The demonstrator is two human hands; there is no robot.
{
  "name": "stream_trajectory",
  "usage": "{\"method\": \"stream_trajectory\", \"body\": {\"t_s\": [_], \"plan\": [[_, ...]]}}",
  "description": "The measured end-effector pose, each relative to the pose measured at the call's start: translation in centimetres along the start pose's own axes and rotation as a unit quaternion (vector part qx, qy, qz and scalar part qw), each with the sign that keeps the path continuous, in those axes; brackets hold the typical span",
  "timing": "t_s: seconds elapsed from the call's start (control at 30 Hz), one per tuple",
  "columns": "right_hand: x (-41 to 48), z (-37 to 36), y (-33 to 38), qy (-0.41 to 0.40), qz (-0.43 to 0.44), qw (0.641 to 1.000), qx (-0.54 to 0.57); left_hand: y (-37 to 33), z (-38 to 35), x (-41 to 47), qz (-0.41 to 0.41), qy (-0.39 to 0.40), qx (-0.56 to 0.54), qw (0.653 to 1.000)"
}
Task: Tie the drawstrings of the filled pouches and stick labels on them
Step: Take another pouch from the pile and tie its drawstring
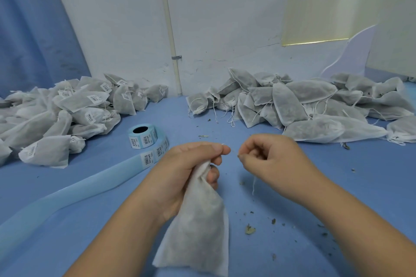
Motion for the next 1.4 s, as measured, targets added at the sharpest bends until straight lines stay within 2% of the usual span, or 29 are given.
{"method": "stream_trajectory", "body": {"t_s": [0.13,0.23,0.37,0.5,0.6,0.7,0.8,0.87,0.97,1.1,1.17,1.3,1.4], "plan": [[-0.9,-1.3,1.2,0.070,0.047,0.996,-0.013,-0.6,0.8,0.0,-0.057,-0.082,0.035,0.994],[-1.2,-1.2,1.7,0.087,0.071,0.994,0.013,-1.4,0.9,-0.4,-0.101,-0.110,0.175,0.973],[-1.1,-0.3,2.0,0.065,0.085,0.991,0.075,-1.9,0.1,-0.5,-0.167,-0.074,0.302,0.936],[-1.0,0.2,2.1,0.036,0.089,0.991,0.095,-1.7,-1.0,-0.7,-0.205,-0.011,0.379,0.902],[-1.1,0.0,2.2,0.038,0.093,0.990,0.096,-1.5,-1.5,-0.9,-0.218,0.005,0.419,0.882],[-1.0,0.1,2.1,0.032,0.090,0.991,0.099,-1.3,-1.5,-0.8,-0.177,0.017,0.360,0.916],[-0.7,0.6,1.7,-0.004,0.077,0.994,0.081,-1.2,-1.0,-0.6,-0.114,0.013,0.218,0.969],[-0.6,0.8,1.7,-0.036,0.077,0.996,0.030,-1.0,-0.9,-0.5,-0.072,0.025,0.122,0.990],[-0.8,1.4,2.1,-0.096,0.103,0.989,-0.055,-0.6,-0.9,-0.4,-0.021,0.044,0.034,0.998],[-1.9,2.1,3.6,-0.147,0.173,0.974,-0.011,-0.2,-1.2,-0.4,0.012,0.078,-0.027,0.996],[-2.5,1.6,4.2,-0.121,0.188,0.973,0.046,-0.1,-1.4,-0.5,0.014,0.093,-0.047,0.994],[-2.8,-0.3,4.0,-0.034,0.143,0.984,0.101,-0.2,-1.4,-0.4,-0.008,0.097,-0.051,0.994],[-2.3,-0.6,3.4,-0.028,0.095,0.988,0.120,-0.5,-1.0,-0.2,-0.039,0.071,-0.016,0.997]]}}
Point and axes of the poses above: each hand's wrist, its own x-axis towards the middle knuckle, its own z-axis out of the back of the hand, y = z × x, the point moved 6 cm from there along x, towards the middle knuckle, and after that the axes turned 8 degrees about -z, right-handed, at the moved point
